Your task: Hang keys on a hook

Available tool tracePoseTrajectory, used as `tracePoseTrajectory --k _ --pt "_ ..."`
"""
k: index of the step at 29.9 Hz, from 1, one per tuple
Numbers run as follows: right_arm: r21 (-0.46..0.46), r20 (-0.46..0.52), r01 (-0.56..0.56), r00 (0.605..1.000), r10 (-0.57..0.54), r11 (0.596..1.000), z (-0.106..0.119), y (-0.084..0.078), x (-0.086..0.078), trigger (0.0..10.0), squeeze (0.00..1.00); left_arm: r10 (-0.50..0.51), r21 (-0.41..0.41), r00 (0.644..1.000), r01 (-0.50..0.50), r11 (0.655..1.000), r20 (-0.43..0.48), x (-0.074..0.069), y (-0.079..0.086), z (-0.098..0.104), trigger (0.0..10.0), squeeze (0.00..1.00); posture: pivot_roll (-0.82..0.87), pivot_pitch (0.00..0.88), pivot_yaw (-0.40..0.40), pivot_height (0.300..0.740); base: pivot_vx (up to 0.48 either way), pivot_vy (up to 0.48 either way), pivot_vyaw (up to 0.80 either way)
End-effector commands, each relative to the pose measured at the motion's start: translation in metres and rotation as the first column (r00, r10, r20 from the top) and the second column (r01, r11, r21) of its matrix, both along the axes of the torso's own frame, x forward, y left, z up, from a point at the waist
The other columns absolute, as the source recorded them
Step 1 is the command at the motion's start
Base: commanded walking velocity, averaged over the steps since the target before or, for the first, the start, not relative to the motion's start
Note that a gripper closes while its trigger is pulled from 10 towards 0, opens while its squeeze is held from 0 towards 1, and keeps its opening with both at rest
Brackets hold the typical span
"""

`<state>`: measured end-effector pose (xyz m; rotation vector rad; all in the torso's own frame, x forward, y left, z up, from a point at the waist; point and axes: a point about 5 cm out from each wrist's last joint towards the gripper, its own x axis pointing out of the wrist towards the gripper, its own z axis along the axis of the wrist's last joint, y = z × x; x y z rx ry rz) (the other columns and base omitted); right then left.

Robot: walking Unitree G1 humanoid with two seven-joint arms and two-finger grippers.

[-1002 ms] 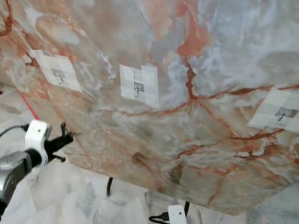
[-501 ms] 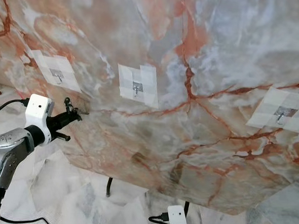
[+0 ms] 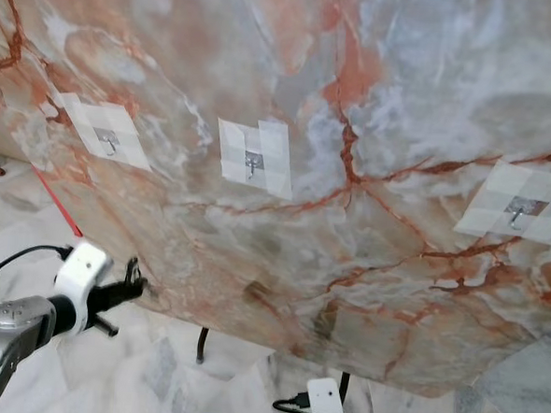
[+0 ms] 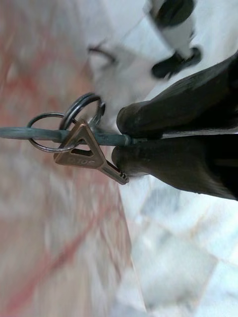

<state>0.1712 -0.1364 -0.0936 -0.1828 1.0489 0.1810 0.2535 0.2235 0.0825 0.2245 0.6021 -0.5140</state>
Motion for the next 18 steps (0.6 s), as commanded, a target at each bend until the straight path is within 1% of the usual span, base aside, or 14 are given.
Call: tracePoseTrajectory --k 1,2,4,5,7,9,10,11,12,13,15,17,18 --pt "-0.023 -0.002 -0.083 0.997 0.083 0.996 0.0 0.002 -0.001 10.0 0.0 -0.083 0.004 0.996 0.083 0.997 0.029 -0.001 -0.007 0.008 10.0 0.0 -0.09 0.117 0.036 0.74 0.0 0.0 0.0" --pt "-0.038 0.006 -0.119 0.993 0.12 0.992 0.0 0.002 0.0 10.0 0.0 -0.104 0.0 0.994 0.104 0.995 0.029 -0.002 -0.009 0.009 10.0 0.0 -0.09 0.117 0.036 0.74 0.0 0.0 0.0" --pt "-0.048 0.028 -0.147 0.989 0.148 0.988 0.002 0.002 0.003 10.0 0.0 -0.157 -0.005 0.987 0.157 0.988 0.03 -0.005 -0.013 0.011 10.0 0.0 -0.09 0.117 0.034 0.74 0.0 0.0 0.0" --pt "-0.035 0.053 -0.118 0.991 0.12 0.992 0.003 0.002 0.004 10.0 0.0 -0.191 -0.001 0.981 0.191 0.982 0.034 -0.005 -0.015 0.014 10.0 0.0 -0.1 0.113 0.034 0.74 0.0 0.0 0.0" --pt "-0.021 0.073 -0.112 0.991 0.113 0.994 0.004 0.003 0.005 10.0 0.0 -0.205 -0.015 0.978 0.206 0.978 0.042 -0.004 -0.018 0.017 10.0 0.0 -0.1 0.112 0.034 0.74 0.0 0.0 0.0" --pt "0.002 0.127 -0.108 0.986 0.107 0.994 0.011 -0.023 0.018 10.0 0.0 -0.218 -0.038 0.975 0.22 0.975 0.046 -0.003 -0.02 0.017 10.0 0.0 -0.12 0.107 0.032 0.74 0.0 0.0 0.0" --pt "0.002 0.155 -0.112 0.982 0.11 0.994 0.018 -0.044 0.026 10.0 0.0 -0.22 -0.038 0.974 0.222 0.974 0.046 -0.003 -0.021 0.016 10.0 0.0 -0.12 0.105 0.032 0.74 0.0 0.0 0.0" --pt "-0.001 0.173 -0.117 0.978 0.115 0.993 0.024 -0.058 0.03 10.0 0.0 -0.221 -0.038 0.974 0.223 0.974 0.046 -0.003 -0.021 0.016 10.0 0.0 -0.12 0.105 0.032 0.74 0.0 0.0 0.0" --pt "-0.024 0.227 -0.147 0.962 0.149 0.989 0.038 -0.074 0.046 10.0 0.0 -0.207 -0.034 0.978 0.208 0.978 0.033 -0.004 -0.019 0.01 10.0 0.0 -0.12 0.102 0.031 0.74 0.0 0.0 0.0" --pt "-0.03 0.238 -0.154 0.958 0.157 0.988 0.041 -0.076 0.049 10.0 0.0 -0.203 -0.033 0.979 0.204 0.978 0.03 -0.004 -0.019 0.009 10.0 0.0 -0.12 0.102 0.031 0.74 0.0 0.0 0.0" --pt "-0.013 0.268 -0.164 0.95 0.161 0.986 0.045 -0.075 0.055 10.0 0.0 -0.194 -0.042 0.981 0.195 0.98 0.028 -0.005 -0.019 0.008 10.0 0.0 -0.11 0.099 0.028 0.74 0.0 0.0 0.0" --pt "0.03 0.332 -0.227 0.921 0.204 0.973 0.056 -0.068 0.068 10.0 0.0 -0.21 -0.047 0.977 0.211 0.976 0.028 -0.009 -0.018 0.012 10.0 0.0 -0.11 0.095 0.024 0.74 0.0 0.0 0.0" --pt "0.032 0.351 -0.258 0.907 0.231 0.966 0.06 -0.067 0.071 10.0 0.0 -0.218 -0.046 0.975 0.219 0.975 0.028 -0.01 -0.018 0.013 10.0 0.0 -0.11 0.095 0.023 0.74 0.0 0.0 0.0"
